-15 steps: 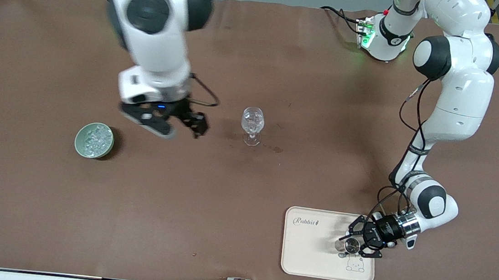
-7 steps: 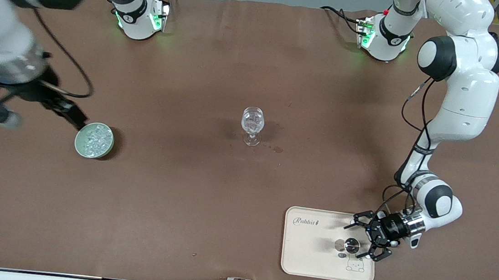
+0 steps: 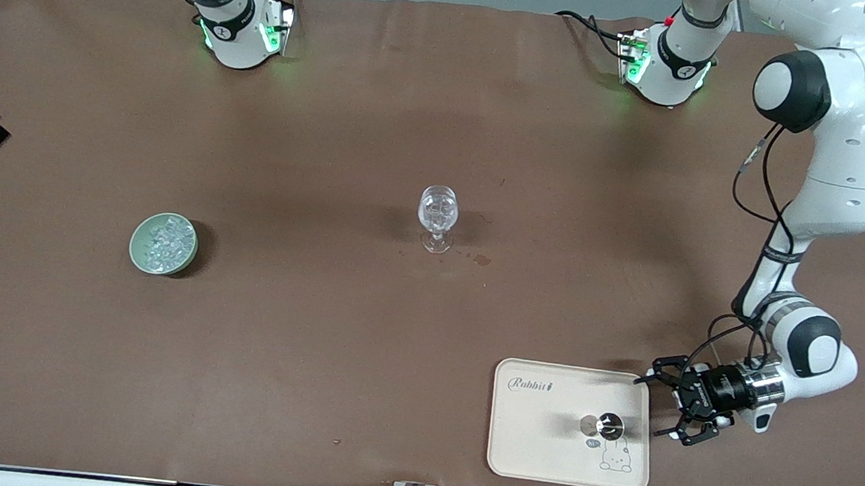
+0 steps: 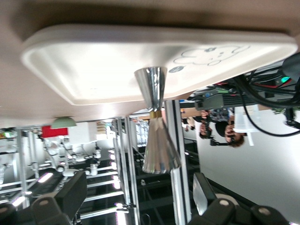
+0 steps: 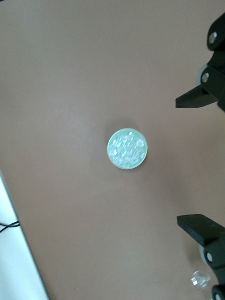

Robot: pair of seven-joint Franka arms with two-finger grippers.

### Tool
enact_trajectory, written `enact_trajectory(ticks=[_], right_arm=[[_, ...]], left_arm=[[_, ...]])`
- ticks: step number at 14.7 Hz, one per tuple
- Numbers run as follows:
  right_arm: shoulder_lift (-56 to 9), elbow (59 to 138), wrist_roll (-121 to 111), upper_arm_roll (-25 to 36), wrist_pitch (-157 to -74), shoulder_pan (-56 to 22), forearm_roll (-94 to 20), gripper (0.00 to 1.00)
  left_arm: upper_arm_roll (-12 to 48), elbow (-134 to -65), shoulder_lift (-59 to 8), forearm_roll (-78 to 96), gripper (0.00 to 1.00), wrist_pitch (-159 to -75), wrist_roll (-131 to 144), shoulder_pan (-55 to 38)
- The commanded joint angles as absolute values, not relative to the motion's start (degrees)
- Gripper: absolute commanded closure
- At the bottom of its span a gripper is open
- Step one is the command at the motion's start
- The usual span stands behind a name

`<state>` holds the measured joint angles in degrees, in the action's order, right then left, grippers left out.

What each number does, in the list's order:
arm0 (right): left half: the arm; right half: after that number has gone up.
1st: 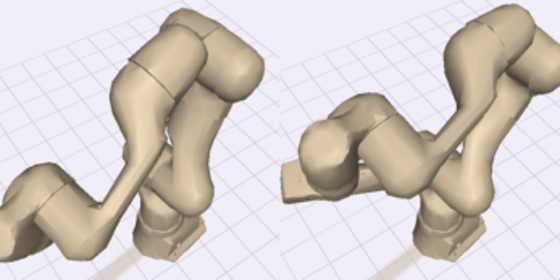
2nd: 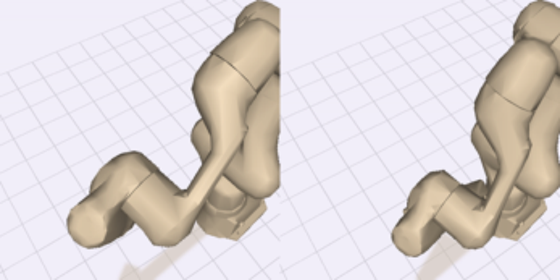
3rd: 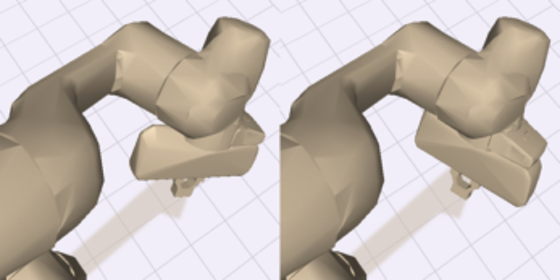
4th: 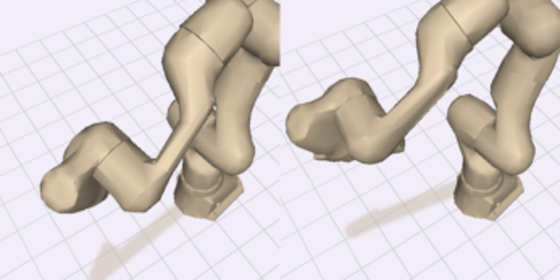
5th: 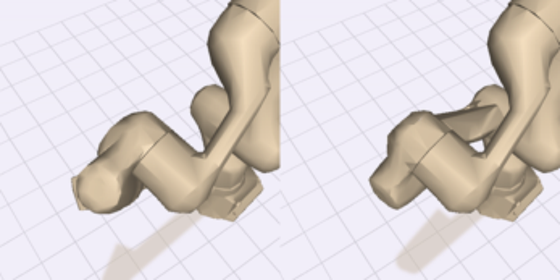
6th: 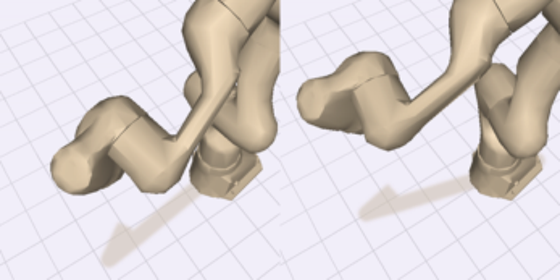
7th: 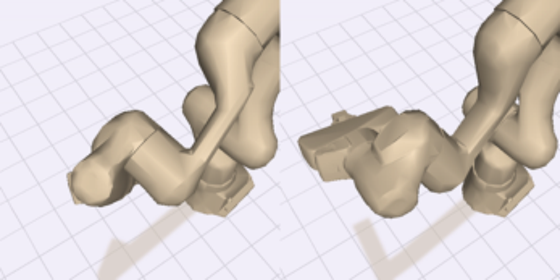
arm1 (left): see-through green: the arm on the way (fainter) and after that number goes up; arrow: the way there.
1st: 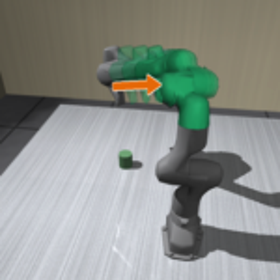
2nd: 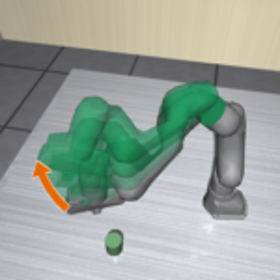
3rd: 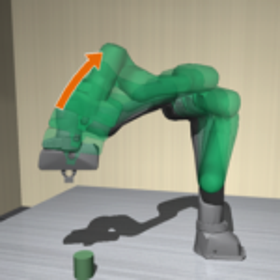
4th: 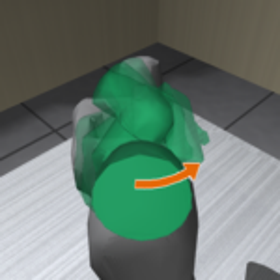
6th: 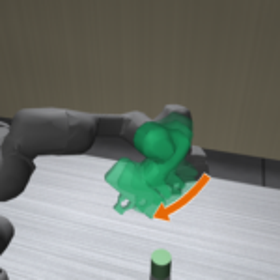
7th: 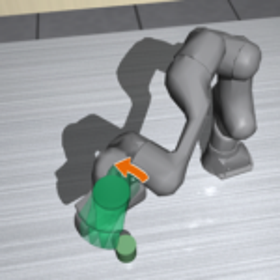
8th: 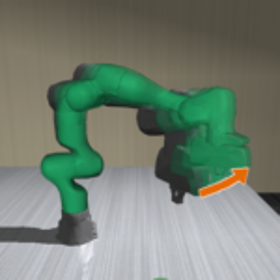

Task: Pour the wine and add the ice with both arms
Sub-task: 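Open the left gripper to release the jigger on the tray and lift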

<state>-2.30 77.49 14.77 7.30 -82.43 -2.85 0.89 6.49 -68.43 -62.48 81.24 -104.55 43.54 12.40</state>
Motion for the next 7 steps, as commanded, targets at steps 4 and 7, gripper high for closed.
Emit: enact_trajectory(ticks=[4,7], right_arm=[[0.35,82.08,8.79,7.73,-81.21,0.18,0.44,0.0],[0.09,82.26,8.88,7.47,-84.28,-0.26,0.09,0.0]], left_arm=[[6.5,-71.19,-54.86,67.7,0.0,-98.8,50.8,13.89],[6.59,-70.93,-50.55,59.18,0.0,-96.42,50.98,13.8]])
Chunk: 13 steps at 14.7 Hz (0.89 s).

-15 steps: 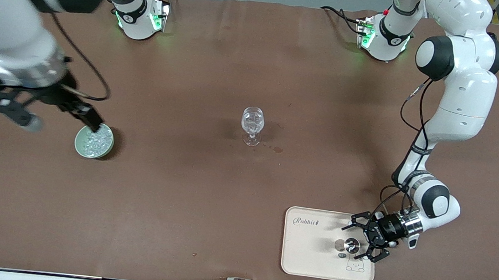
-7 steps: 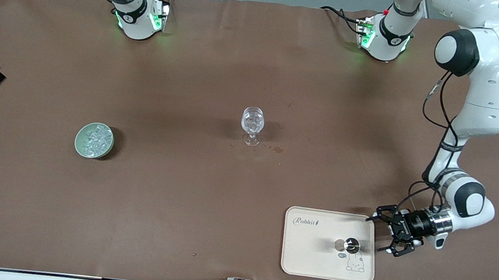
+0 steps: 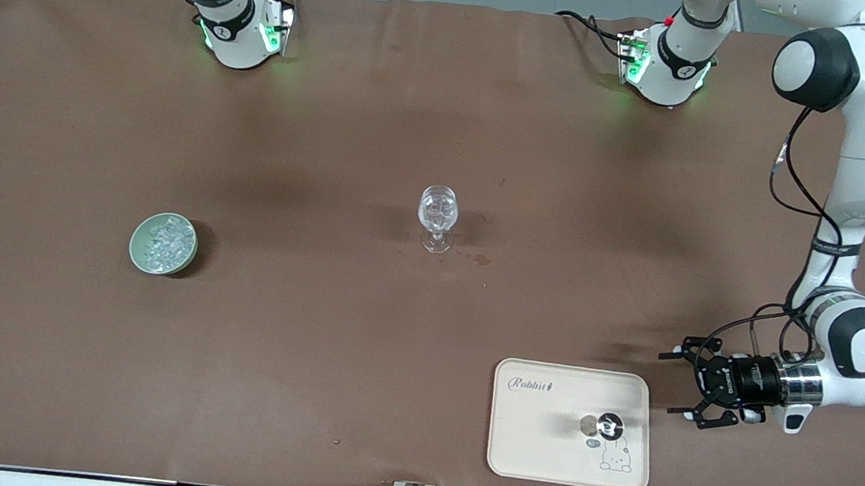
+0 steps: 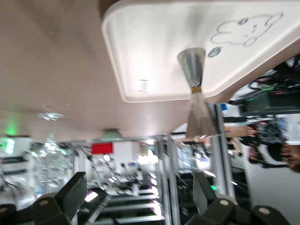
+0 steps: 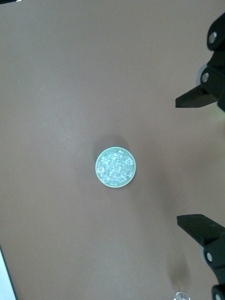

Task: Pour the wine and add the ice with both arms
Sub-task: 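Open the left gripper to release the jigger on the tray and lift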

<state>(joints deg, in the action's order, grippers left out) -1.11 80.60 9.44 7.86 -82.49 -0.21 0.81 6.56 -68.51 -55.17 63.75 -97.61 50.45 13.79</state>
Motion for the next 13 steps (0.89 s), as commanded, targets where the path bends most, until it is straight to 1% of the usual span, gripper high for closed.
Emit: enact_trajectory(ticks=[1,3,5,7,8,11,12,13], right_arm=[[-0.09,82.35,8.79,7.47,-84.29,-0.09,0.09,0.0],[-0.09,82.7,8.88,7.38,-84.46,-0.26,0.0,0.0],[0.09,82.79,8.79,7.12,-84.73,-0.09,0.0,0.0],[-0.09,82.88,8.7,5.37,-84.81,1.48,0.0,0.0],[0.09,82.97,8.44,4.23,-84.81,2.36,0.0,0.0],[0.09,83.14,8.44,4.04,-84.81,2.2,0.09,0.0],[0.09,83.14,8.44,3.96,-84.81,2.2,0.09,0.0],[0.09,83.14,8.44,3.96,-84.81,2.2,0.09,0.0]], left_arm=[[6.77,-71.01,-48.54,55.84,0.0,-96.07,50.8,13.62],[7.38,-70.67,-45.37,47.68,0.0,-95.02,50.45,13.27],[9.48,-70.66,-41.77,39.85,0.0,-94.92,50.36,12.92],[11.77,-70.84,-39.12,34.65,0.0,-94.05,50.01,13.53],[12.21,-70.75,-38.42,32.19,0.0,-92.04,48.7,13.54],[12.74,-71.1,-34.9,27.18,0.0,-89.92,44.22,13.01],[13.53,-71.02,-34.28,22.63,0.0,-88.69,42.82,12.57],[15.62,-70.93,-32.62,18.15,0.0,-87.64,40.89,12.31]])
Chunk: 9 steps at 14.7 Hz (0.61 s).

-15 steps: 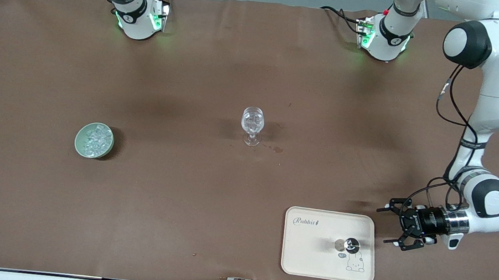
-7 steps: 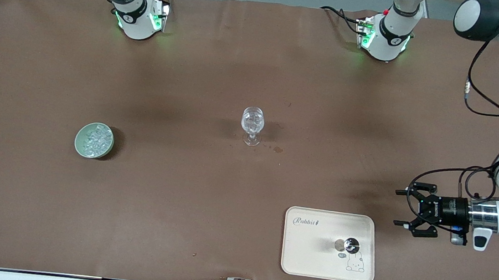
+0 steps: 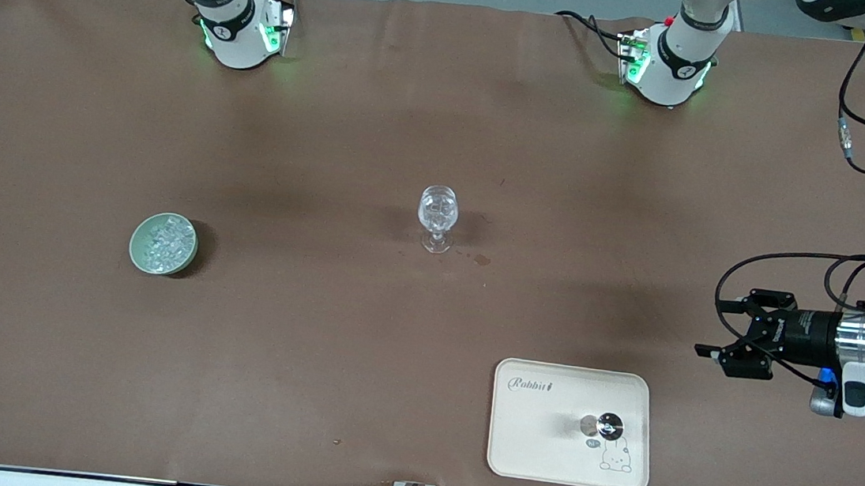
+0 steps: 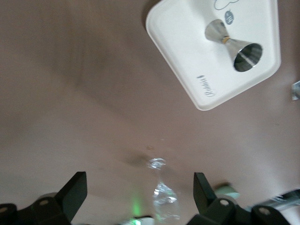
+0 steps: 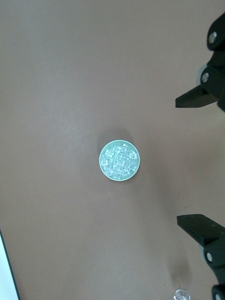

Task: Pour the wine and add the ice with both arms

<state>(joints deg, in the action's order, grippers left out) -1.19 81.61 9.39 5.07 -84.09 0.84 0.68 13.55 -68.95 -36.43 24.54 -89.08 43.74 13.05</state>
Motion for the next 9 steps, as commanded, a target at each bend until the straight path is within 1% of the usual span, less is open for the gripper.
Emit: enact_trajectory(ticks=[1,3,6,9], right_arm=[[0.09,83.14,8.44,3.96,-84.81,2.37,0.09,0.0],[0.09,83.14,8.53,3.43,-84.9,2.46,0.0,0.0],[0.09,83.14,8.52,3.51,-84.82,2.11,0.0,0.0],[0.09,83.14,8.53,3.43,-84.81,2.11,0.0,0.0]], left_arm=[[16.95,-70.93,-31.65,15.15,0.0,-87.37,39.39,12.39],[18.28,-71.19,-28.75,10.56,0.0,-86.05,31.25,12.48],[18.46,-71.45,-26.29,6.79,0.0,-85.87,21.3,12.39],[18.98,-73.47,-22.43,2.3,0.0,-86.48,14.69,12.39]])
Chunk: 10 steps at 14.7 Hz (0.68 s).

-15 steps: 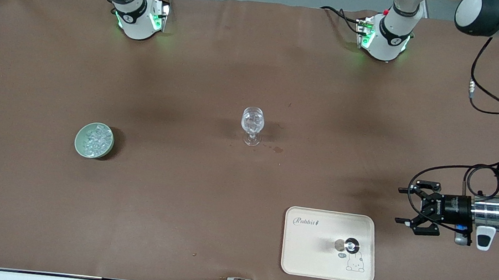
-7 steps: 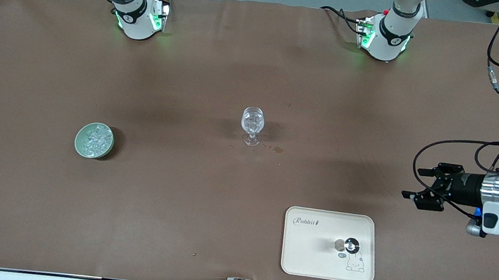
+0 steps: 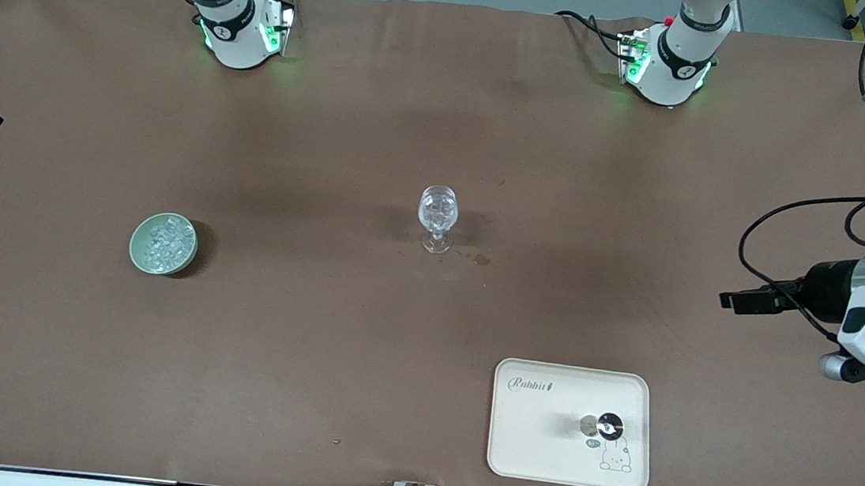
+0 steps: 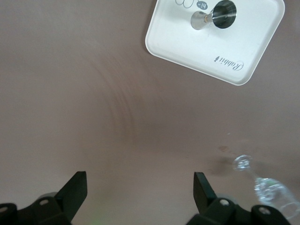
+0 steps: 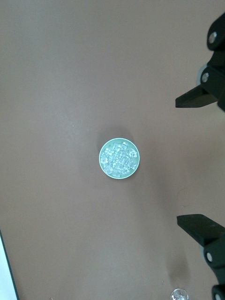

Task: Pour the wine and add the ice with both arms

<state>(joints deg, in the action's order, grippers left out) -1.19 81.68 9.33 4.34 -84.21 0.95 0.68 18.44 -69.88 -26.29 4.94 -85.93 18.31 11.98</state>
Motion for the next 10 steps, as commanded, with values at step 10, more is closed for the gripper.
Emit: enact_trajectory(ticks=[10], right_arm=[[-0.09,82.97,8.53,3.43,-84.9,2.02,0.0,0.0]], left_arm=[[11.61,-97.36,-0.02,1.23,0.0,-100.45,9.32,3.52]])
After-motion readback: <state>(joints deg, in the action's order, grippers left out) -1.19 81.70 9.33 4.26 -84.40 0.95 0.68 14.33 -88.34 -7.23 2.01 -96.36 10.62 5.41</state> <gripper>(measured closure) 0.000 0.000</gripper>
